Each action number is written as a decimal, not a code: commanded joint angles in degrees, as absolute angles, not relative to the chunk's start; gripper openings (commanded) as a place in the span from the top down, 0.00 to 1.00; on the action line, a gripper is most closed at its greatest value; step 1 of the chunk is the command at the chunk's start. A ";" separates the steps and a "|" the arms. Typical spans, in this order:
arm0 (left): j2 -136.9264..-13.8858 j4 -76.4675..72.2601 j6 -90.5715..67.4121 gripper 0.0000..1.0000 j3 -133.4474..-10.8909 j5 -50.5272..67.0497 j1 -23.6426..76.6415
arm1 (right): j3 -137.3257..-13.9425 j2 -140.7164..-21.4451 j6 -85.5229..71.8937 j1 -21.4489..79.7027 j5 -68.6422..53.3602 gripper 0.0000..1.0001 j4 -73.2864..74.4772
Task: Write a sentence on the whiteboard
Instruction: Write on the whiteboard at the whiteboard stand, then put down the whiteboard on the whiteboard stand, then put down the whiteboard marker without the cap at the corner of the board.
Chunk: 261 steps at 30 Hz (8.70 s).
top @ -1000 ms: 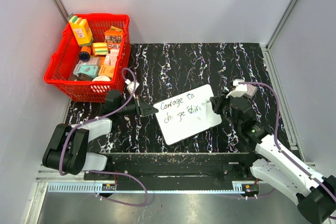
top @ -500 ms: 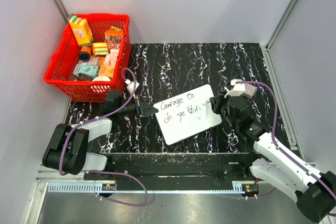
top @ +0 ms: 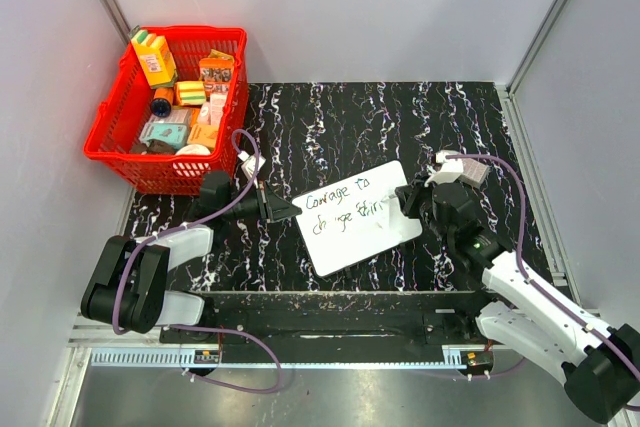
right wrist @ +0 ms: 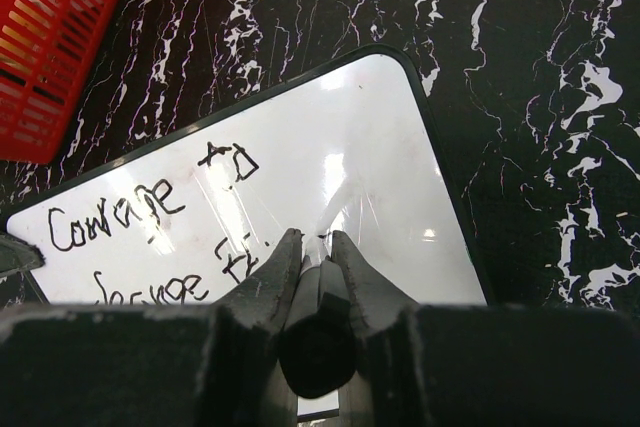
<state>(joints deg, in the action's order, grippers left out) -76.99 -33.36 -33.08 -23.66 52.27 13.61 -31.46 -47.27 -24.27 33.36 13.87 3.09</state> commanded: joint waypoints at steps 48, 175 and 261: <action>-78.40 -33.58 -25.84 1.00 -24.43 46.23 13.45 | -31.38 -47.90 -25.93 33.05 17.84 1.00 8.61; -78.40 -33.58 -25.84 1.00 -24.35 46.06 13.54 | -30.15 -46.05 -28.04 33.13 15.12 1.00 5.54; -35.33 16.00 -24.61 0.01 -48.78 -0.53 38.23 | -11.69 -18.46 -65.03 33.13 -8.00 0.96 31.46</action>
<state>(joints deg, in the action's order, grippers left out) -35.35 19.57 -24.23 -46.89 -0.56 37.93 -11.90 -20.56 -61.30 33.26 -9.54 33.89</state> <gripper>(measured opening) 0.987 0.194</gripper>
